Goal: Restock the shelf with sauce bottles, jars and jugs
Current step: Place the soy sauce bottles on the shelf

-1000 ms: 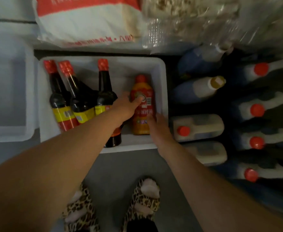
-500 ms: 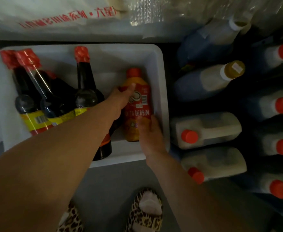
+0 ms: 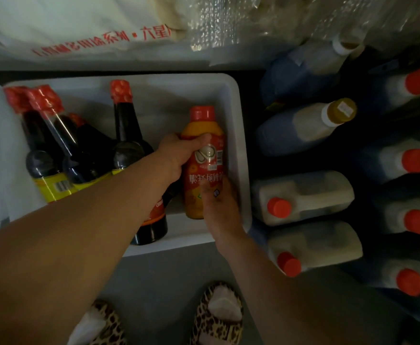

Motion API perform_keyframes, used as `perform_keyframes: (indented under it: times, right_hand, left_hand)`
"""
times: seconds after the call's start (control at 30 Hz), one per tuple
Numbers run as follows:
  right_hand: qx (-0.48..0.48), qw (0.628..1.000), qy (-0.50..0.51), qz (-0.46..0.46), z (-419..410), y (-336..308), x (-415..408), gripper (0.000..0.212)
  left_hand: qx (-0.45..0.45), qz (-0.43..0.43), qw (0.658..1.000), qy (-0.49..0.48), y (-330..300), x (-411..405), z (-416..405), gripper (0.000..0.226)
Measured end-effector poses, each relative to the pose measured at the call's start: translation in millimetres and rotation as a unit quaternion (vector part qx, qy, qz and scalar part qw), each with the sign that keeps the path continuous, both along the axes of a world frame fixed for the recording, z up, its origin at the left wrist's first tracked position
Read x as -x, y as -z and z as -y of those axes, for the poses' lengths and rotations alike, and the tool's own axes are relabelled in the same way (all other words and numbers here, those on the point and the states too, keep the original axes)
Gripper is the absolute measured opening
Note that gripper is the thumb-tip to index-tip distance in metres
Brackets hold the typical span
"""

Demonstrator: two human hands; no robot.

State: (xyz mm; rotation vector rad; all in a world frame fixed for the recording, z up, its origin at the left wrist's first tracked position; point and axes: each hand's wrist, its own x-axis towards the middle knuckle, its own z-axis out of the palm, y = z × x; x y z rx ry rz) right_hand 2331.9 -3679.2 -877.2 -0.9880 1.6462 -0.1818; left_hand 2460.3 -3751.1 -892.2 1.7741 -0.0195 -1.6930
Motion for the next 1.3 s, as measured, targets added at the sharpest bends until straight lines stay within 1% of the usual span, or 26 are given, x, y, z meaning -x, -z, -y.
perform_keyframes:
  times: [0.03, 0.1, 0.13, 0.2, 0.27, 0.3, 0.37, 0.43, 0.5, 0.6, 0.67, 0.77, 0.83, 0.93, 1.0, 1.13, 1.23, 1.3]
  right_hand:
    - [-0.009, 1.0, 0.014, 0.014, 0.5, -4.9, 0.4, 0.081]
    - [-0.023, 0.998, 0.04, 0.033, -0.7, -19.0, 1.9, 0.084]
    - [-0.02, 0.998, 0.043, 0.04, -1.6, -29.7, 3.4, 0.078]
    - [-0.007, 0.997, 0.045, 0.067, -4.5, -59.0, 9.7, 0.054]
    - [-0.004, 0.994, 0.051, 0.099, -9.2, -88.5, 19.0, 0.039]
    - [-0.01, 0.993, 0.051, 0.102, -11.7, -105.5, 21.6, 0.036]
    - [-0.022, 0.993, 0.051, 0.1, -15.2, -142.3, 21.6, 0.041]
    - [-0.037, 0.993, 0.061, 0.098, -17.2, -178.9, 19.0, 0.039]
    - [-0.037, 0.993, 0.059, 0.092, -18.8, -220.2, 17.5, 0.027]
    - [-0.041, 0.993, 0.063, 0.096, -20.2, -298.0, 14.0, 0.018]
    - [-0.06, 0.99, 0.076, 0.107, -21.1, -356.3, 9.1, 0.019]
    - [-0.081, 0.985, 0.093, 0.119, -27.5, -439.8, -0.5, 0.027]
    - [-0.071, 0.982, 0.104, 0.139, -31.6, -496.6, -9.8, 0.032]
    - [-0.026, 0.978, 0.103, 0.18, -28.8, -575.0, -24.5, 0.031]
    - [0.011, 0.974, 0.102, 0.203, -23.0, -624.9, -34.2, 0.033]
    - [0.097, 0.963, 0.082, 0.237, -2.5, -716.1, -49.9, 0.037]
    - [0.164, 0.952, 0.083, 0.244, 18.9, -771.1, -57.2, 0.046]
    - [0.194, 0.944, 0.081, 0.253, 36.2, -802.0, -59.8, 0.049]
  left_hand:
    - [0.008, 0.014, 1.0, 0.013, -8.0, 1.3, -2.1, 0.062]
    - [0.034, 0.046, 0.997, 0.048, -27.4, 4.1, -8.1, 0.058]
    - [0.048, 0.059, 0.995, 0.063, -39.1, 4.8, -10.9, 0.057]
    - [0.064, 0.075, 0.992, 0.076, -64.8, 1.9, -15.7, 0.056]
    - [0.066, 0.071, 0.992, 0.08, -95.0, -4.9, -19.3, 0.061]
    - [0.065, 0.065, 0.992, 0.083, -113.3, -8.6, -21.1, 0.069]
    - [0.061, 0.054, 0.992, 0.096, -153.9, -15.0, -25.2, 0.084]
    - [0.07, 0.035, 0.991, 0.105, -198.5, -19.8, -30.4, 0.083]
    - [0.081, 0.022, 0.991, 0.1, -246.7, -24.8, -34.8, 0.079]
    - [0.092, 0.034, 0.992, 0.08, -326.6, -32.0, -41.3, 0.074]
    - [0.091, 0.044, 0.993, 0.068, -380.3, -37.3, -46.1, 0.068]
    - [0.105, 0.073, 0.989, 0.071, -463.6, -47.2, -54.6, 0.059]
    - [0.121, 0.085, 0.986, 0.078, -524.7, -55.6, -58.5, 0.052]
    - [0.155, 0.098, 0.981, 0.067, -621.0, -68.1, -58.5, 0.039]
    - [0.19, 0.112, 0.973, 0.062, -681.0, -76.6, -54.1, 0.044]
    - [0.267, 0.157, 0.95, 0.038, -782.7, -92.2, -41.3, 0.063]
    - [0.32, 0.17, 0.931, 0.038, -844.2, -97.8, -27.9, 0.061]
    - [0.349, 0.175, 0.92, 0.043, -882.2, -97.1, -15.9, 0.057]
